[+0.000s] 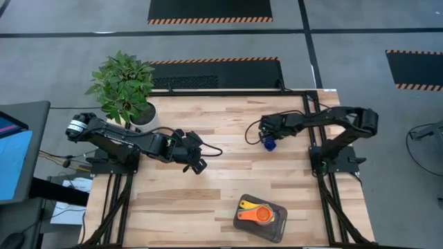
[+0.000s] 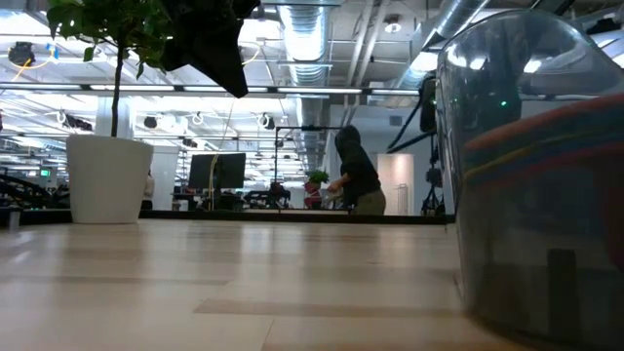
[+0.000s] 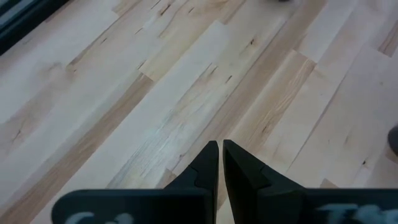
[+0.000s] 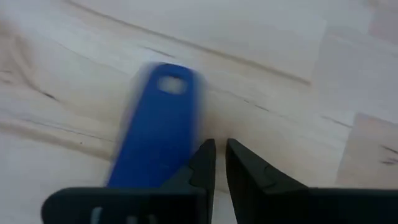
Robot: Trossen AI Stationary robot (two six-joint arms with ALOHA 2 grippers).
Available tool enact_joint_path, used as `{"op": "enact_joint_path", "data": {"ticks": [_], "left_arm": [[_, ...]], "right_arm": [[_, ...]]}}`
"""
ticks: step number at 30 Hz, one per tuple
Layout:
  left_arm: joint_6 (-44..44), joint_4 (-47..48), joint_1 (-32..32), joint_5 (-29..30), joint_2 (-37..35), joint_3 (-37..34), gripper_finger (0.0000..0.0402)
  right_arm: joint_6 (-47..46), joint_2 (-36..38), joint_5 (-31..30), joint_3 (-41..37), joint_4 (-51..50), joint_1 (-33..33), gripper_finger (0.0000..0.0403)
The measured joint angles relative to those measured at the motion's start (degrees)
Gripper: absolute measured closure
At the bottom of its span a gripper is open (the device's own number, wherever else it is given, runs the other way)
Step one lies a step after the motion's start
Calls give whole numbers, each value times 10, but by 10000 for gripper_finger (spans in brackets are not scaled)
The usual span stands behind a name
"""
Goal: Nest measuring cups in basket
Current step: Move the dark blue measuring cup on the center of the table
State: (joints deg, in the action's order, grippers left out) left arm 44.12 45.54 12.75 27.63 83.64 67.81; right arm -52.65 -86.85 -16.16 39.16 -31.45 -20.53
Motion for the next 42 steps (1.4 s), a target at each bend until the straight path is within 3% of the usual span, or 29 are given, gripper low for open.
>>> {"op": "enact_joint_path", "data": {"ticks": [8, 11, 16, 22, 31, 36, 42], "left_arm": [[-1, 0, 0, -8, 0, 0, 391], [-1, 0, 0, -8, 0, 0, 391], [-1, 0, 0, -6, 0, 0, 391], [-4, 0, 0, -6, 0, 0, 391], [-15, 0, 0, -5, 0, 0, 391], [-14, 0, 0, -5, 0, 0, 391], [-12, 0, 0, -8, 0, 0, 391]], "right_arm": [[15, -66, -25, 42, 21, 51, 340], [13, -71, -7, 61, 20, 82, 340], [-31, -71, 51, 76, 27, 138, 339], [-102, -68, 18, 76, 21, 197, 339], [-82, -49, -73, 76, -19, 164, 357], [-69, -46, -61, 76, -67, 136, 378], [-77, -46, -34, 74, -116, 154, 388]]}}
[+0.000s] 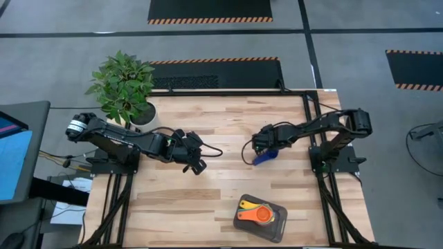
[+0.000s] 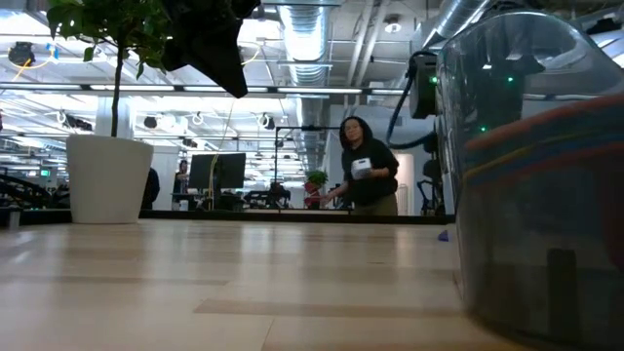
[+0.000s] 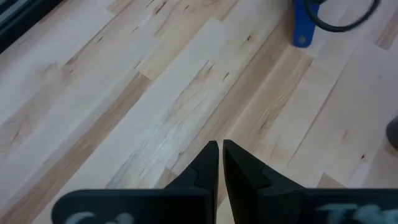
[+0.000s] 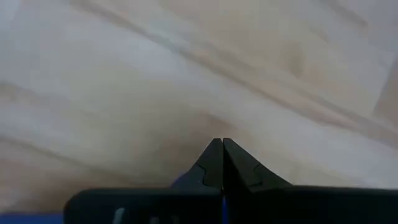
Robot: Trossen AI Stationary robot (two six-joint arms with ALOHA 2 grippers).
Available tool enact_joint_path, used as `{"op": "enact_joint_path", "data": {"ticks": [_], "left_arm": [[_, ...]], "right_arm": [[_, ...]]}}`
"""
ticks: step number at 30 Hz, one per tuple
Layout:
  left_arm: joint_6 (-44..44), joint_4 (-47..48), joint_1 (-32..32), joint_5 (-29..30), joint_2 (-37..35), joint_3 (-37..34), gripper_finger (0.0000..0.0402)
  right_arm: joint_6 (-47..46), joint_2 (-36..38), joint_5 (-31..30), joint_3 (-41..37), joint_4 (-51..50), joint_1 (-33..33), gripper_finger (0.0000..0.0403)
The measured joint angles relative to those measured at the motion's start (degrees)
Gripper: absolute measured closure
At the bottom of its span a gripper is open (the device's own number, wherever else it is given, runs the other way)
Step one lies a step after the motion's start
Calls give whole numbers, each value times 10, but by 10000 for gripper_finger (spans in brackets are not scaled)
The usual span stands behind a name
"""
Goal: Nest measuring cups in basket
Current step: Move the dark blue measuring cup on the center of the table
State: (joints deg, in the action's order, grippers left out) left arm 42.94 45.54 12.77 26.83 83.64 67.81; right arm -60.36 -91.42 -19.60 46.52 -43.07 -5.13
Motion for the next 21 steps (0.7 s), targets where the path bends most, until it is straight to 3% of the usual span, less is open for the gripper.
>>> {"op": "enact_joint_path", "data": {"ticks": [11, 19, 21], "left_arm": [[-2, 0, 0, -2, 0, 0, 391], [-2, 0, 0, -5, 0, 0, 391], [-2, 0, 0, -5, 0, 0, 391]], "right_arm": [[-81, -7, 75, 0, 0, 87, 381], [-181, -7, 84, 0, 0, 167, 384], [-190, -6, 46, 0, -11, 178, 378]]}}
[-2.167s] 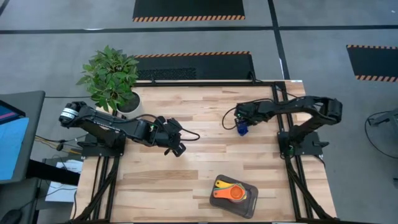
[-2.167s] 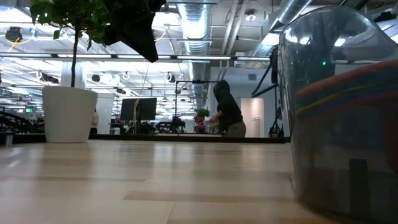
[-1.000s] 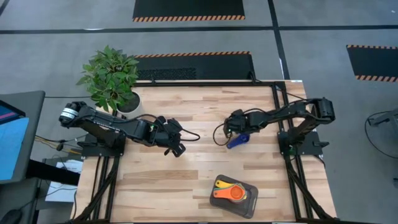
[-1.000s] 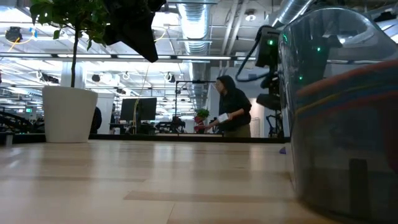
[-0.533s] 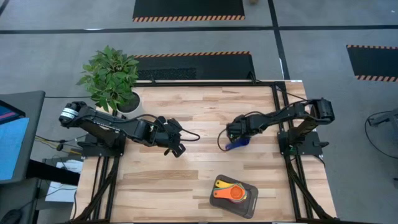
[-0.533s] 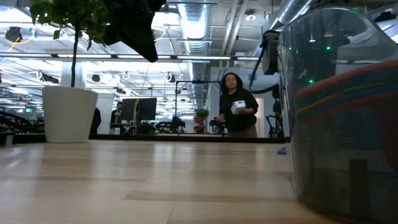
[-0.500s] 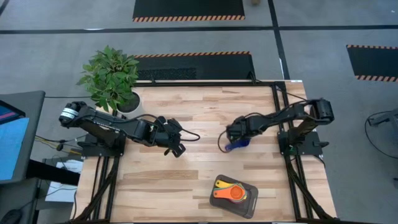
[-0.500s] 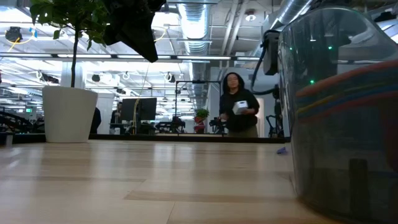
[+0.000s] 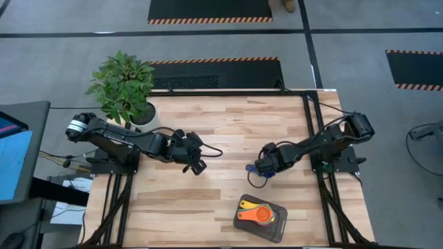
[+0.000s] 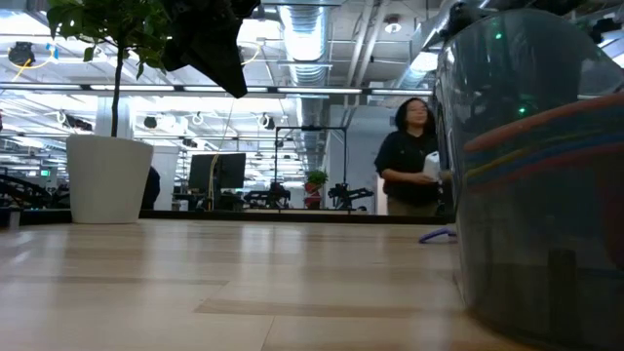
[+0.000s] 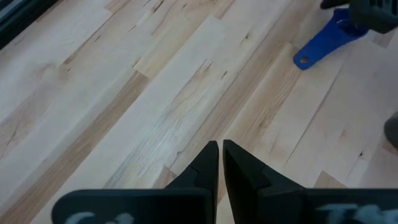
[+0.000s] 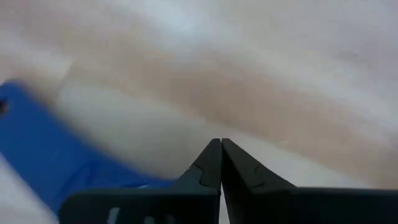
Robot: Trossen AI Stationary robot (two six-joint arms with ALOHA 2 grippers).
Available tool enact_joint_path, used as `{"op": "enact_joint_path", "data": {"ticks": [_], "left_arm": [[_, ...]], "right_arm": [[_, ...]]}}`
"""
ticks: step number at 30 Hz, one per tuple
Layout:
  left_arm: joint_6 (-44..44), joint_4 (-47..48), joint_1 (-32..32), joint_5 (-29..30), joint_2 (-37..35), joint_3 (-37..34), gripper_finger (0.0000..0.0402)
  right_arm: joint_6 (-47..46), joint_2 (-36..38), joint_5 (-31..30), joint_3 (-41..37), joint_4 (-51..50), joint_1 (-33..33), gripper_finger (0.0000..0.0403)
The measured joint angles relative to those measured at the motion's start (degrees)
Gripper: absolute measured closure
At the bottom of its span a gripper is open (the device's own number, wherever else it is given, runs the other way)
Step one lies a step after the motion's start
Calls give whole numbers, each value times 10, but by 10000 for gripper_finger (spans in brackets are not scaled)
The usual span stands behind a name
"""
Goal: Nest measuring cups in basket
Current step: Move the dark blue measuring cup on the center of the table, then adjust the transparent black bin
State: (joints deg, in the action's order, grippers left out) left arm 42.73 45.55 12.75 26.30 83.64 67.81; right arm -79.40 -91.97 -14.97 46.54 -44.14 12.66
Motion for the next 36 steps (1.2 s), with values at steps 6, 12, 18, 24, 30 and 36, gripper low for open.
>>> {"op": "enact_joint_path", "data": {"ticks": [6, 12, 18, 24, 30, 36], "left_arm": [[0, 0, 0, 0, 0, 0, 391], [0, 0, 0, -15, 0, 0, 391], [-30, 0, 0, -50, 0, 0, 391], [-75, -43, 2, -112, 10, 0, 391], [-132, -160, 34, -170, 85, 0, 391], [-146, -227, 47, -144, 169, 17, 391]], "right_arm": [[-3, 44, -79, 56, -175, -19, 385], [0, 113, -57, 144, -291, 39, 389], [-25, 154, -27, 194, -295, 162, 374], [-46, 136, 18, 203, -239, 304, 384], [-178, 71, 95, 202, -153, 413, 390], [-261, 7, 108, 202, -50, 465, 381]]}}
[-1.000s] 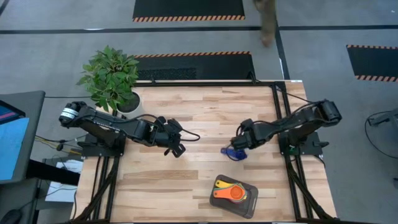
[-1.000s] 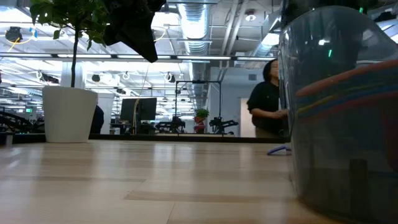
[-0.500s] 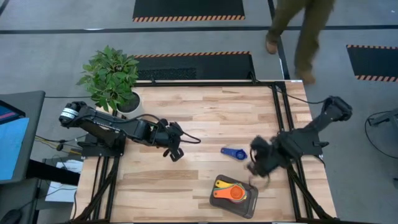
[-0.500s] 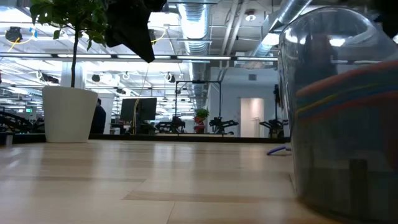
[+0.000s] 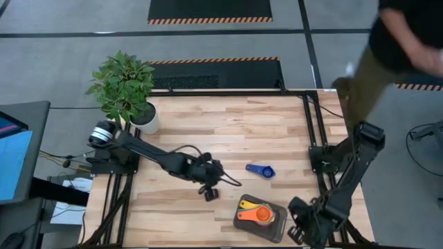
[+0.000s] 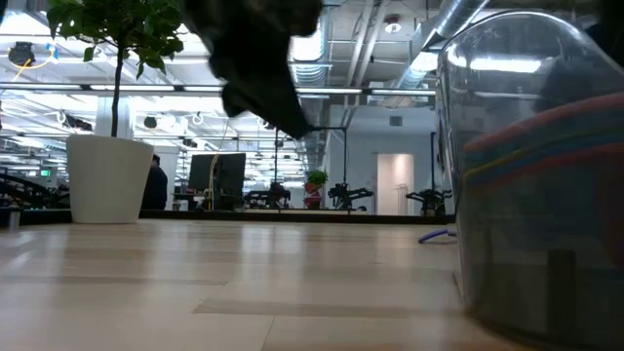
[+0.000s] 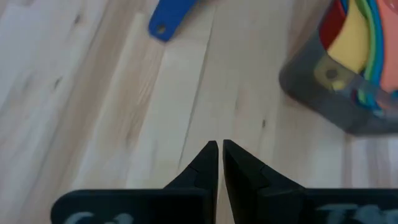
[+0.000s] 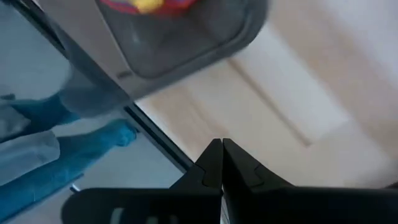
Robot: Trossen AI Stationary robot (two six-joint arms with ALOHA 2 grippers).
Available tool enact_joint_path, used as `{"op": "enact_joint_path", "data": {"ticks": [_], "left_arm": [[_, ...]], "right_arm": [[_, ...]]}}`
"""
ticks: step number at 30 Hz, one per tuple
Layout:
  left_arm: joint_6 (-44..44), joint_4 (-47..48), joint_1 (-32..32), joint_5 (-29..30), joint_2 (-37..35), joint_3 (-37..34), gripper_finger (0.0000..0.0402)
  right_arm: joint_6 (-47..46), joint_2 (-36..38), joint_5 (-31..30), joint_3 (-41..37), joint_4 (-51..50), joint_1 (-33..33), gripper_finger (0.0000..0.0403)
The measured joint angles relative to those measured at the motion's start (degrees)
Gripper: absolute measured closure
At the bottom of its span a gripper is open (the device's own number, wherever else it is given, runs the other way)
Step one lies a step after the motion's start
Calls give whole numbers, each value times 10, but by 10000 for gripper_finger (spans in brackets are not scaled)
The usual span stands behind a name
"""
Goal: Nest measuring cups in basket
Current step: Adjust the transparent black bin
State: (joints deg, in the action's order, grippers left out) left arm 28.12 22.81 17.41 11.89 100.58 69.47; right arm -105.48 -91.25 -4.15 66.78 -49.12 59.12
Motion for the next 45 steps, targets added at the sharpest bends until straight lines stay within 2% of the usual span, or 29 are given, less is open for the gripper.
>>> {"op": "enact_joint_path", "data": {"ticks": [4, 8, 12, 17, 23, 32, 41, 45], "left_arm": [[-24, -23, -3, -3, 53, 34, 391], [-36, -27, 1, -17, 95, 79, 391], [-50, -35, 6, -19, 125, 117, 391], [-45, -32, 9, -52, 159, 152, 391], [-19, -30, 32, -55, 170, 171, 391], [16, -31, 56, -56, 170, 183, 391], [32, -23, 71, -55, 170, 183, 391], [37, -21, 71, -54, 170, 183, 391]], "right_arm": [[-5, -48, 21, 0, 50, 9, 390], [-7, -84, 27, 5, 53, 9, 393], [-10, -103, 27, 8, 56, 1, 379], [2, -113, 10, 7, 54, -23, 376], [15, -111, -18, 8, 20, -51, 393], [49, -111, -17, 8, -11, -70, 372], [51, -111, -32, 7, -21, -90, 391], [50, -111, -34, 7, -26, -90, 385]]}}
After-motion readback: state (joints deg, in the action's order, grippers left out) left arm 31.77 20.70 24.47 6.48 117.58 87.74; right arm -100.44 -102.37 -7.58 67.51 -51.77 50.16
